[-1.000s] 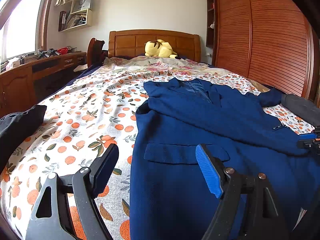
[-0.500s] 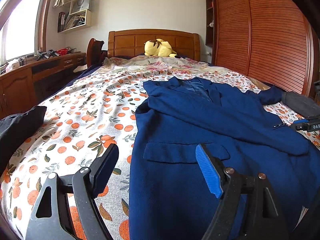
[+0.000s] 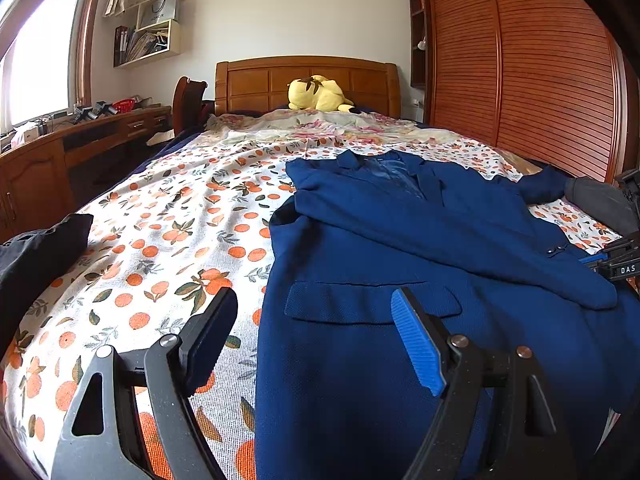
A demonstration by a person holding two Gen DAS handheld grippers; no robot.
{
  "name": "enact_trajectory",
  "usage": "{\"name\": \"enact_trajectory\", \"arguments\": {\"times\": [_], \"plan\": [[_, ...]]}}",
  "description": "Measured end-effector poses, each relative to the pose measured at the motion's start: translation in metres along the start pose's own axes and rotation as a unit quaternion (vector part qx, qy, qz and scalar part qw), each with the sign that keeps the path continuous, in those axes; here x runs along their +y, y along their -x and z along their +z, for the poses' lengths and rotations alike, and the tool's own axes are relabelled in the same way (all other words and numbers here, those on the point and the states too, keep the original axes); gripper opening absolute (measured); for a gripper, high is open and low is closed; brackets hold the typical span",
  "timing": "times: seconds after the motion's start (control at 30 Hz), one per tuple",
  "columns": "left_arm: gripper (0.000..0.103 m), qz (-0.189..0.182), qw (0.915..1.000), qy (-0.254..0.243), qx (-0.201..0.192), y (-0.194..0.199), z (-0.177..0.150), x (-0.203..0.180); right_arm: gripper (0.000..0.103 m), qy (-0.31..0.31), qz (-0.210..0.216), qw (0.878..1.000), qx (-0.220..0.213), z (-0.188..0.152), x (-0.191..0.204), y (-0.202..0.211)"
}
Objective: Fold large clothes
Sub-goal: 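Lift the cuff with the right gripper, straighten it along the front, release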
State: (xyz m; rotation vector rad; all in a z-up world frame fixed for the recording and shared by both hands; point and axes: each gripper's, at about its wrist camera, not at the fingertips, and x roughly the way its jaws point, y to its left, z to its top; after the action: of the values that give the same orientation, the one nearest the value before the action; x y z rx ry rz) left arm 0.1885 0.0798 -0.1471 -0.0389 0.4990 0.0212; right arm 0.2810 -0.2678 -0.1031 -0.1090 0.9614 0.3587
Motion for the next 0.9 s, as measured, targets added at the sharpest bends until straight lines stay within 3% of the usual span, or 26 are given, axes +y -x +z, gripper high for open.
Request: {"name": "enact_trajectory", "arguments": {"times": [0.2,0.4,0.47,0.6,0.73,0.83,0.9], "plan": [[0.080,-0.022,0.9992,-0.033,0.005,0.006,0.005,-0.010,0.005,0.038,-0.020,0.998,-0.049,0.003,0.010,0.020],[0.080,-0.040,0.9983,-0.039,0.015,0.016,0.026,-0.019,0.004,0.036,-0.089,0.986,-0.137,0.010,-0.002,0.074],[0.080,-0.038,0.9981,-0.044,0.019,0.018,0.035,-0.024,0.004,0.023,-0.122,0.983,-0.137,0.011,-0.013,0.079],[0.080,-0.050,0.9975,-0.049,0.008,0.024,0.059,-0.032,0.004,0.013,-0.110,0.991,-0.080,0.005,-0.030,0.049],[0.080,-0.062,0.9965,-0.056,-0.005,0.021,0.077,-0.045,0.004,0.009,-0.110,0.992,-0.066,0.003,-0.039,0.025],[0.080,-0.071,0.9956,-0.062,-0.005,0.008,0.084,-0.056,0.018,-0.013,-0.114,0.990,-0.078,0.005,-0.048,0.024],[0.080,-0.078,0.9950,-0.062,-0.003,-0.001,0.085,-0.063,0.038,-0.021,-0.120,0.989,-0.084,0.007,-0.053,0.023]]}}
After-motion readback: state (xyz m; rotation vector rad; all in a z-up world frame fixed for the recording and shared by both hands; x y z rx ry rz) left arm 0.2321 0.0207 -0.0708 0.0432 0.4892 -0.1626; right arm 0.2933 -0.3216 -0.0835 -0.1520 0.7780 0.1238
